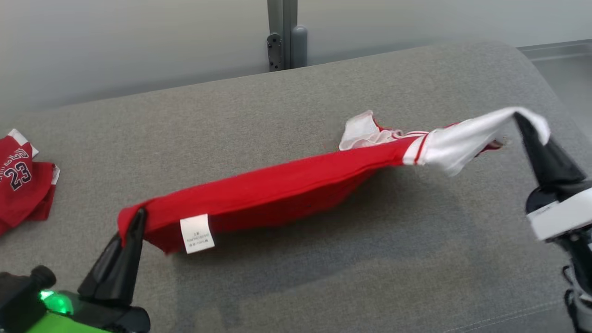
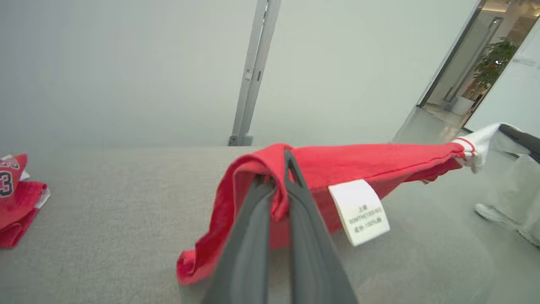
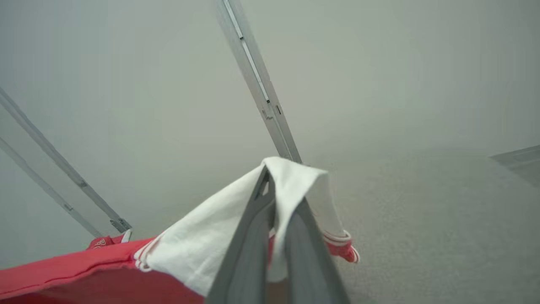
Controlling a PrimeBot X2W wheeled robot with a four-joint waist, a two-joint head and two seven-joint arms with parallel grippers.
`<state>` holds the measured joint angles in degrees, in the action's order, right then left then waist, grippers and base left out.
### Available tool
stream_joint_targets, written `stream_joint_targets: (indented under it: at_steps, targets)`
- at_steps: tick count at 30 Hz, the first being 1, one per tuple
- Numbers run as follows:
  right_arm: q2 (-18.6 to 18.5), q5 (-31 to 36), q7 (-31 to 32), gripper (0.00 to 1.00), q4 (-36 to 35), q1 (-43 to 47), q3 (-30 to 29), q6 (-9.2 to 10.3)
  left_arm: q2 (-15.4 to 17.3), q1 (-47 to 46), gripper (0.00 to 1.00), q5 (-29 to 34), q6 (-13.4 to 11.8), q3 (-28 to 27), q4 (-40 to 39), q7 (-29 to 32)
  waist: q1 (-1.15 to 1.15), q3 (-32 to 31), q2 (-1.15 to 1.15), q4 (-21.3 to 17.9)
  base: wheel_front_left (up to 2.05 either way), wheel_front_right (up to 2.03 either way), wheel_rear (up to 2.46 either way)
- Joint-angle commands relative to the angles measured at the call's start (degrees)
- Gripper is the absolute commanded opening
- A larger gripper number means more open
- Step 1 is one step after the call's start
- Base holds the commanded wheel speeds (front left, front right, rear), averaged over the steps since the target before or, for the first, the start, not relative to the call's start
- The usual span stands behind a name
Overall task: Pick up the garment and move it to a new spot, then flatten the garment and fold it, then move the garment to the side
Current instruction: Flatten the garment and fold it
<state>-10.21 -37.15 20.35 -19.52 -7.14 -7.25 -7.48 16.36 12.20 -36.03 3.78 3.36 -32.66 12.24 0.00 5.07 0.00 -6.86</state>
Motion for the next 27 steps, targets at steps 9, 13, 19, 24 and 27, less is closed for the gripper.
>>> stream_joint_targets:
  at_steps: [9,13,19,24,27]
  targets:
    - [-5.0,-3.7,10.4,0.00,-4.0,-25.0,-4.9,-0.02,9.0,-22.0,0.00,-5.2,-2.4,-4.8,-8.5,13.8,0.00,7.7,0.00,-2.9,0.00,0.00,0.00]
    - [-4.8,-2.1,13.7,0.00,4.4,-38.8,-2.7,-0.02,11.8,-39.7,0.00,-7.4,-2.9,-2.8,0.2,20.9,0.00,14.3,0.00,-2.0,0.00,0.00,0.00]
    - [-1.3,5.3,10.9,0.00,21.4,-59.3,0.5,-0.02,10.0,-68.3,0.00,-4.3,-3.4,2.8,23.8,23.9,0.00,24.0,0.00,0.6,0.00,0.00,0.00]
    - [2.6,11.8,2.0,0.00,35.0,-75.1,1.3,-0.02,8.0,-88.3,0.00,3.5,-2.8,6.5,42.1,17.6,0.00,29.4,0.00,1.6,0.00,0.00,0.00]
    - [4.7,13.3,-5.5,0.00,41.8,-80.8,0.5,-0.01,6.4,-95.3,0.00,7.7,-2.3,8.0,51.8,9.7,0.00,30.8,0.00,1.5,0.00,0.00,0.00]
